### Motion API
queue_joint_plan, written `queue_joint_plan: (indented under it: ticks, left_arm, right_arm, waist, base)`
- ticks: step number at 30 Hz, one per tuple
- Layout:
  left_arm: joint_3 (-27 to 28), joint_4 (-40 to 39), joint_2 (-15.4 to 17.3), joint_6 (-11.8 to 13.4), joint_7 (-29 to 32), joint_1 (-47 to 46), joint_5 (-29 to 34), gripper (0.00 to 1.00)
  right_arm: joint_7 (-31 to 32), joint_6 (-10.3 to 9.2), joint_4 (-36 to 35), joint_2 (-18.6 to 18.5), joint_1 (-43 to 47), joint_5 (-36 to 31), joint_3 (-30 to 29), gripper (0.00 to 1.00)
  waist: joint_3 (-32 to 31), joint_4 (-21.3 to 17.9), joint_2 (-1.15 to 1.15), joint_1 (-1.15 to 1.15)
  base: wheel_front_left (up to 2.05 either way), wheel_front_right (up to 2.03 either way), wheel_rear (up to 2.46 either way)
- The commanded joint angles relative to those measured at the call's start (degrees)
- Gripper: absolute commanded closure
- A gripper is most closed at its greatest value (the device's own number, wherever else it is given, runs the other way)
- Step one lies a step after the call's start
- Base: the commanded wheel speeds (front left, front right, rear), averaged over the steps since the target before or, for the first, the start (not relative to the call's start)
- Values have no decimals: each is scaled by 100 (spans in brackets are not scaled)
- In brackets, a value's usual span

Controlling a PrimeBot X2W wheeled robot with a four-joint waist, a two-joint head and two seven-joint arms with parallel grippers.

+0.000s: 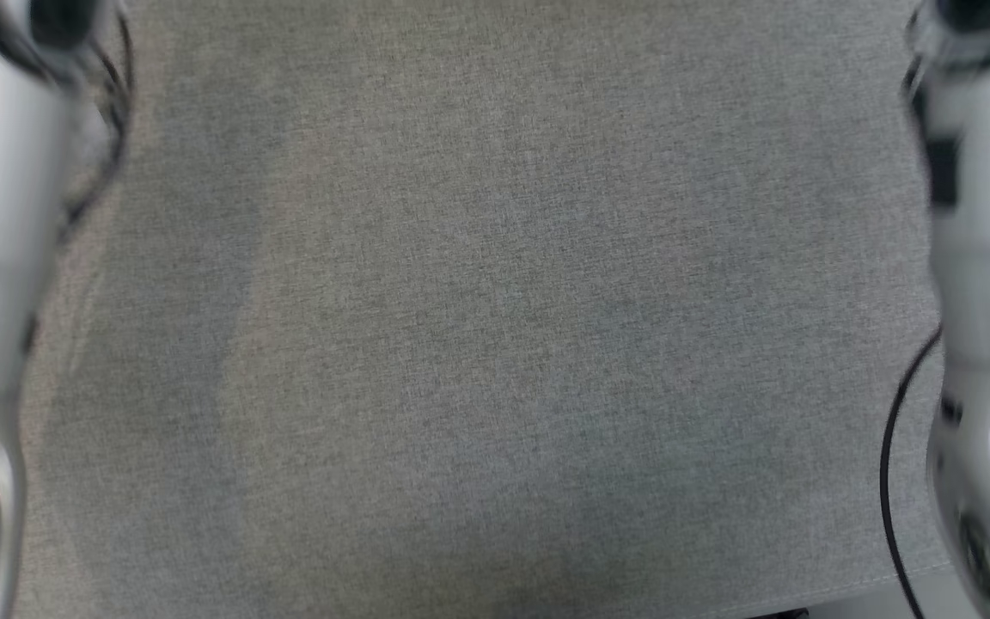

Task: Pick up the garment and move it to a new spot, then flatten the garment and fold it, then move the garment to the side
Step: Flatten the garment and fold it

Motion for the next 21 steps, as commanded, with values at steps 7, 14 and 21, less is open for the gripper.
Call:
queue_joint_plan:
  ticks: [7, 14, 21]
  left_arm:
    - [-1230, -553, 696, -1, -644, 2500, -1118, 100]
    - [-2048, -1237, 1112, -3, -1023, 4989, -1439, 100]
    - [-1724, -1574, 787, 499, -1103, 7114, -1264, 100]
  right_arm:
    - [-585, -11, -406, -581, 2779, 875, 649, 100]
    - [-911, -12, -1423, -1279, 5197, 1595, 1123, 100]
    - [-997, -27, -1845, -1966, 7490, 1953, 986, 100]
  waist:
    - [-570, 26, 0, -2]
    - [-1560, 58, 0, -2]
    - [-2564, 229, 0, -2]
  base:
    - [0, 0, 0]
    - [0, 0, 0]
    - [0, 0, 0]
